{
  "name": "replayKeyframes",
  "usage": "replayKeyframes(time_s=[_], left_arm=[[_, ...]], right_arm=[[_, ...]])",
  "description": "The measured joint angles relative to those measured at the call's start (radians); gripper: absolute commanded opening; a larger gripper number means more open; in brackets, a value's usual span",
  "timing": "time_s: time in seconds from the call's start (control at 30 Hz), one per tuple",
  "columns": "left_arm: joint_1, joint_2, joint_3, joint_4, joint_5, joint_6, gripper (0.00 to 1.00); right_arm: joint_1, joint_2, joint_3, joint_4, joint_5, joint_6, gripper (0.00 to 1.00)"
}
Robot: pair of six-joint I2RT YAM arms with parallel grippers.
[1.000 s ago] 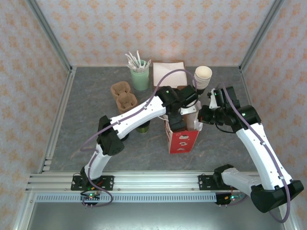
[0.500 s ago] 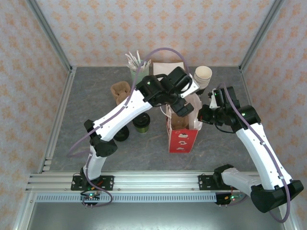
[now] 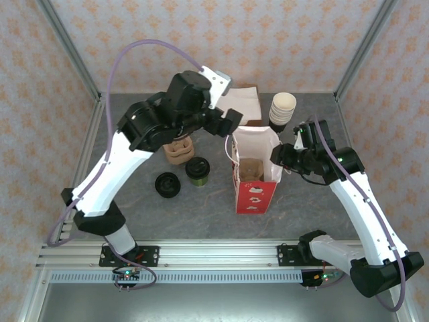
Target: Pack the takeout coffee
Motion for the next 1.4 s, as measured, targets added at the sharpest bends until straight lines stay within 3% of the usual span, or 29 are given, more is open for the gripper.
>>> replayKeyframes(time_s=[0.23,0.63,0.93,1.2,1.4], left_arm=[[0.049,-0.158,-0.274,0.046,-0.098,-0.082,0.94],[0.161,-0.469,-0.790,0.153,-0.174,-0.246,0.96],[0.166,-0.509,-1.083,0.304,-0.249,-0.317,1.00],[0.225,-0.533,-1.284,0.602,-0.367,-0.270,1.00],[0.295,-0.519,-1.265,0.637,-0.356,-0.265,1.00]], right_arm=[[-0.008,0.023,0.100,-0.004,0.047,-0.032,0.59],[-0.008,0.051,0.174,-0.015,0.058,-0.034,0.57],[-0.010,0.065,0.114,0.029,0.069,-0.040,0.60],[-0.023,0.170,0.069,0.098,0.077,-0.046,0.66],[-0.031,0.193,0.091,0.095,0.077,-0.012,0.68]])
